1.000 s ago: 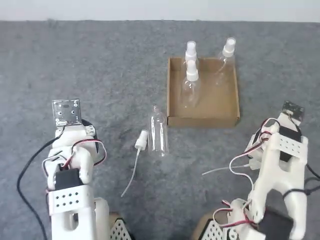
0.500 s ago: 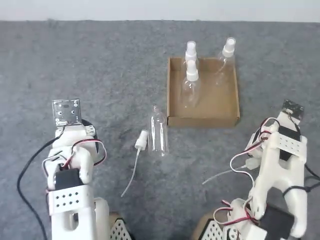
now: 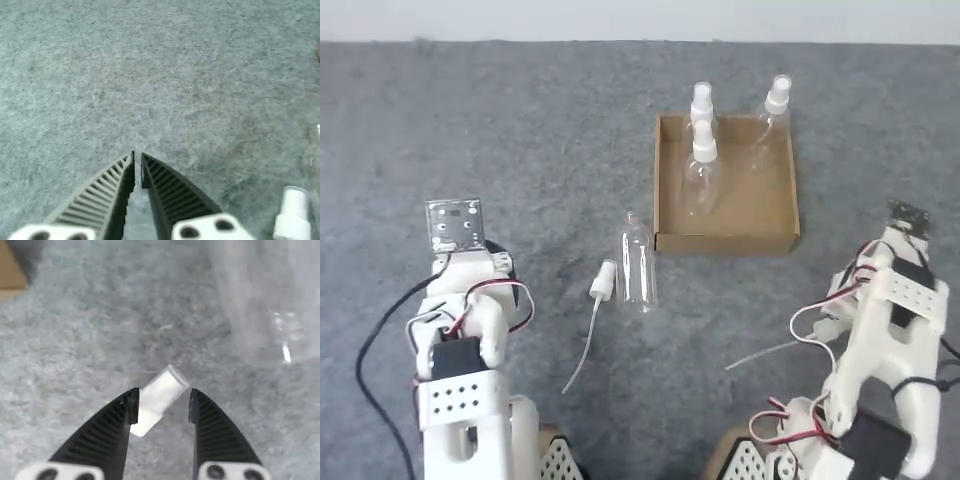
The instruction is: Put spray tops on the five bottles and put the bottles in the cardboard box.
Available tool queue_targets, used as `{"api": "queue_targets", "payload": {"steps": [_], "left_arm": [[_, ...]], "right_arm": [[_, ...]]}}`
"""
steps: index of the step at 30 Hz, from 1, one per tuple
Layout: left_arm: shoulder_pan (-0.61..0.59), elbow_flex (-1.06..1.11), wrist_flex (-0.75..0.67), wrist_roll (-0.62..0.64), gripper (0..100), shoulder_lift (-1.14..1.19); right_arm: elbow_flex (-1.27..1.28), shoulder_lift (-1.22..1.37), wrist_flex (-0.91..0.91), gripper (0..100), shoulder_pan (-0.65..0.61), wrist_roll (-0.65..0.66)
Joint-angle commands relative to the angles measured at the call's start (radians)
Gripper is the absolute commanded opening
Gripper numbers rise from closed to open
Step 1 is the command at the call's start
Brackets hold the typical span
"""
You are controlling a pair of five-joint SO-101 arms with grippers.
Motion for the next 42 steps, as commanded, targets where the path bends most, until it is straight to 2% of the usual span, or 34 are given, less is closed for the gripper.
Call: {"api": "queue_targets", "payload": {"steps": [1, 7, 15, 22, 34, 36, 39, 42], "left_arm": [[0.035, -0.007, -0.017, -0.006, 1, -0.026], [0.038, -0.001, -0.017, -0.006, 1, -0.026], [0.038, -0.001, -0.018, -0.006, 1, -0.026], [0.038, -0.001, -0.018, -0.006, 1, -0.026], [0.038, -0.001, -0.018, -0.006, 1, -0.026], [0.038, -0.001, -0.018, -0.006, 1, -0.026], [0.038, -0.001, -0.018, -0.006, 1, -0.026], [0.038, -0.001, -0.018, -0.006, 1, -0.026]], "right_arm": [[-0.071, -0.016, 0.010, 13.6, 0.031, -0.117], [-0.072, -0.012, 0.041, 20.6, -0.015, -0.258], [-0.011, 0.002, -0.007, 20.4, -0.110, -0.310], [0.021, 0.005, -0.035, 12.6, -0.073, -0.287], [0.072, -0.007, -0.076, 12.1, -0.062, -0.259], [0.060, -0.008, -0.076, 10.2, -0.048, -0.212], [0.020, -0.008, -0.071, 1.3, -0.048, -0.104], [0.003, -0.008, -0.070, 1.1, -0.048, -0.071]]}}
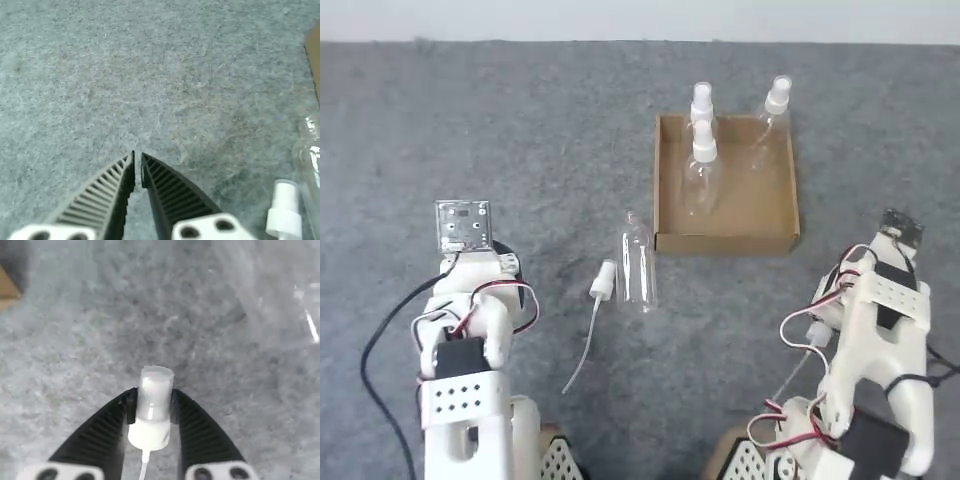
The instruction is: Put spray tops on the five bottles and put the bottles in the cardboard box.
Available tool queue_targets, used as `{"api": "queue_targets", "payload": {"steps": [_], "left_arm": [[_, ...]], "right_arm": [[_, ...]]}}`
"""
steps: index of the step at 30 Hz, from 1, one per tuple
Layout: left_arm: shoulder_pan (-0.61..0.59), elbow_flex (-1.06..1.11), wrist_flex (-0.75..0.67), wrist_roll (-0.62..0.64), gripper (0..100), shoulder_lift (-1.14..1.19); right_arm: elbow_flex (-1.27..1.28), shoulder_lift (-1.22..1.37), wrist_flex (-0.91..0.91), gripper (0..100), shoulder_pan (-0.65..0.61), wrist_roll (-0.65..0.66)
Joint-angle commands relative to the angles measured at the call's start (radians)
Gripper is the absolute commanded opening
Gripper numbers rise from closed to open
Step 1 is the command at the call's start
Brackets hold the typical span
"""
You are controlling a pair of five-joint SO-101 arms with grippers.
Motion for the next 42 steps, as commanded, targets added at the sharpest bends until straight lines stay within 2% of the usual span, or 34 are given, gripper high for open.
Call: {"api": "queue_targets", "payload": {"steps": [1, 4, 10, 16, 24, 30, 35, 42], "left_arm": [[0.005, -0.010, -0.018, -0.006, 1, -0.026], [0.005, -0.010, -0.018, -0.006, 1, -0.026], [0.005, -0.010, -0.018, -0.006, 1, -0.026], [0.005, -0.010, -0.018, -0.006, 1, -0.026], [0.002, -0.010, -0.018, -0.006, 1, -0.026], [-0.002, -0.042, 0.034, -0.006, 1, -0.026], [-0.005, -0.045, 0.034, -0.006, 1, -0.026], [-0.049, -0.058, 0.034, -0.006, 1, -0.026]], "right_arm": [[-0.077, -0.010, -0.012, 0.6, 0.012, 0.068], [-0.135, -0.012, 0.033, 0.5, 0.013, 0.071], [-0.381, -0.048, 0.259, 0.5, -0.030, 0.064], [-0.545, -0.131, 0.438, 0.6, -0.257, 0.026], [-0.640, -0.142, 0.444, 0.6, -0.668, -0.081], [-0.736, -0.033, 0.395, 0.6, -0.926, -0.104], [-0.853, 0.110, 0.380, 0.6, -1.044, -0.152], [-0.982, 0.326, 0.318, 0.6, -1.112, -0.261]]}}
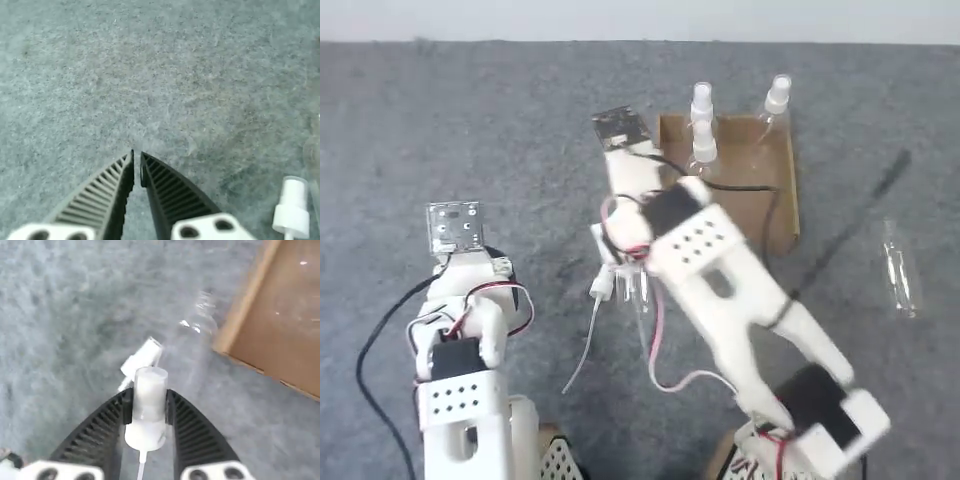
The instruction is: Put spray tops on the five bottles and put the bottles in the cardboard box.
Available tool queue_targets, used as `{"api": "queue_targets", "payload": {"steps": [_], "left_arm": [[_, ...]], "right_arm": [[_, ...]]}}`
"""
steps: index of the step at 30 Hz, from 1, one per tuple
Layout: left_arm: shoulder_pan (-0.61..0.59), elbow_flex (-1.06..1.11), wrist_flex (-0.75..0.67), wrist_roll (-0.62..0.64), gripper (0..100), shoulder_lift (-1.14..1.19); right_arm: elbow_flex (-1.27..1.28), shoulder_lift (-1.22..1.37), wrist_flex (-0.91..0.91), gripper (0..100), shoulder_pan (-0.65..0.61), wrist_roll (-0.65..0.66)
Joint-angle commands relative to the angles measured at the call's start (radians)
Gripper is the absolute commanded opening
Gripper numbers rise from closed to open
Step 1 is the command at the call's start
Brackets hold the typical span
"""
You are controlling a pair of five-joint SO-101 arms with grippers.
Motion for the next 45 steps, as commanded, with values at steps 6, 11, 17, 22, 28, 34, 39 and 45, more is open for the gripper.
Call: {"api": "queue_targets", "payload": {"steps": [6, 11, 17, 22, 28, 34, 39, 45], "left_arm": [[-0.006, -0.058, 0.003, -0.009, 1, -0.026], [-0.005, -0.056, 0.003, -0.009, 1, -0.026], [-0.003, -0.054, 0.003, -0.009, 1, -0.026], [-0.003, -0.054, 0.003, -0.009, 1, -0.026], [-0.003, -0.054, 0.003, -0.009, 1, -0.026], [-0.003, -0.054, 0.005, -0.009, 1, -0.026], [-0.003, -0.054, 0.006, -0.009, 1, -0.026], [-0.003, -0.054, 0.005, -0.009, 1, -0.026]], "right_arm": [[-0.193, 0.199, -0.064, 0.6, -0.024, -0.157], [-0.219, 0.289, -0.122, 0.6, -0.024, -0.172], [-0.222, 0.360, -0.140, 0.7, -0.016, -0.172], [-0.224, 0.390, -0.140, 0.7, -0.018, -0.172], [-0.224, 0.392, -0.137, 9.8, -0.025, -0.170], [-0.224, 0.389, -0.134, 13.0, -0.058, -0.170], [-0.224, 0.375, -0.128, 13.1, -0.065, -0.164], [-0.224, 0.211, -0.054, 13.1, -0.045, -0.160]]}}
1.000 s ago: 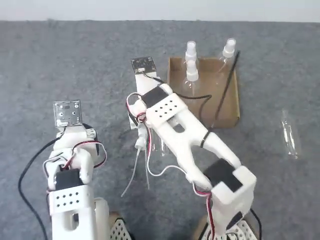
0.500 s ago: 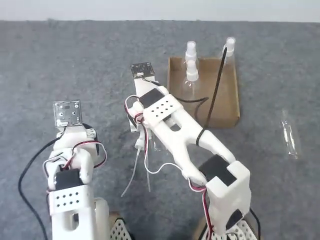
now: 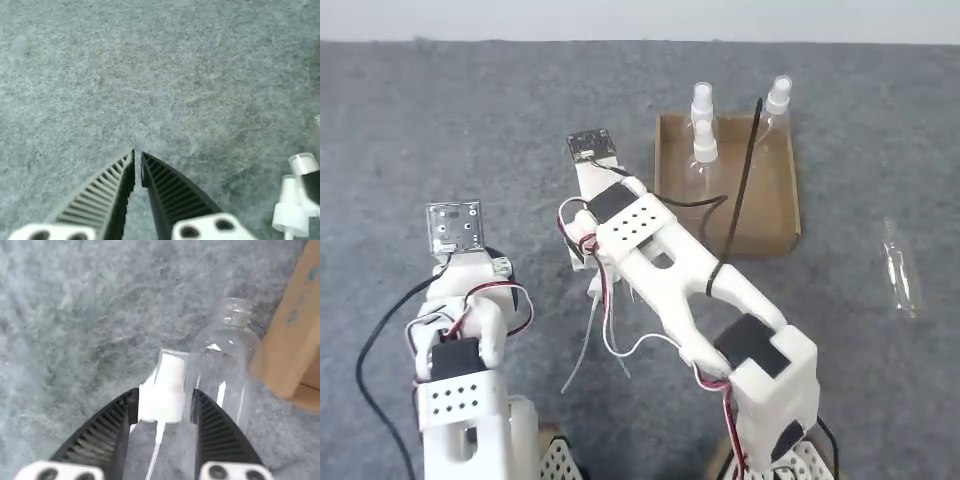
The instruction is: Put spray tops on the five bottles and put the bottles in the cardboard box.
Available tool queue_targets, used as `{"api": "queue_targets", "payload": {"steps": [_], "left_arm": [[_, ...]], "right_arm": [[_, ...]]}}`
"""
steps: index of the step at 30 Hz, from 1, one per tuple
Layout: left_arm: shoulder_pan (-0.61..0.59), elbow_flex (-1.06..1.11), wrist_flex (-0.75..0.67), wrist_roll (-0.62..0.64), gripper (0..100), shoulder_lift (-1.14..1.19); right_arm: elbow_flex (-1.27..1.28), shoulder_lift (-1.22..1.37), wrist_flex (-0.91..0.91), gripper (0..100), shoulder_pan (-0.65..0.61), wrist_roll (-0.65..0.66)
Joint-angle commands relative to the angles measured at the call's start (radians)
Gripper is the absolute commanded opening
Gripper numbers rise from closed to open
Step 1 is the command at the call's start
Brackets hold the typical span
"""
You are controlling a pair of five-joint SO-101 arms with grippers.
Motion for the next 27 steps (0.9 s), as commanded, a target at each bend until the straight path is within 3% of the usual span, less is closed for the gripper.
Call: {"api": "queue_targets", "payload": {"steps": [1, 10, 13, 16, 19, 24, 27], "left_arm": [[0.002, -0.054, 0.005, -0.006, 1, -0.026], [0.015, -0.054, 0.008, -0.006, 1, -0.026], [0.038, -0.059, 0.032, -0.006, 1, -0.025], [0.058, -0.064, 0.049, -0.009, 1, -0.025], [0.089, -0.085, 0.086, -0.074, 2, -0.023], [0.196, -0.182, 0.229, -0.112, 12, -0.023], [0.292, -0.228, 0.287, -0.132, 11, -0.023]], "right_arm": [[-0.058, -0.208, 0.071, 13.1, 0.016, 0.012], [-0.058, -0.429, 0.302, 13.1, 0.018, 0.439], [-0.058, -0.507, 0.397, 12.8, 0.074, 0.494], [-0.058, -0.578, 0.479, 13.1, 0.222, 0.522], [-0.049, -0.631, 0.558, 13.1, 0.403, 0.663], [0.051, -0.682, 0.553, 15.8, 0.745, 0.875], [0.129, -0.677, 0.536, 20.3, 0.917, 1.014]]}}
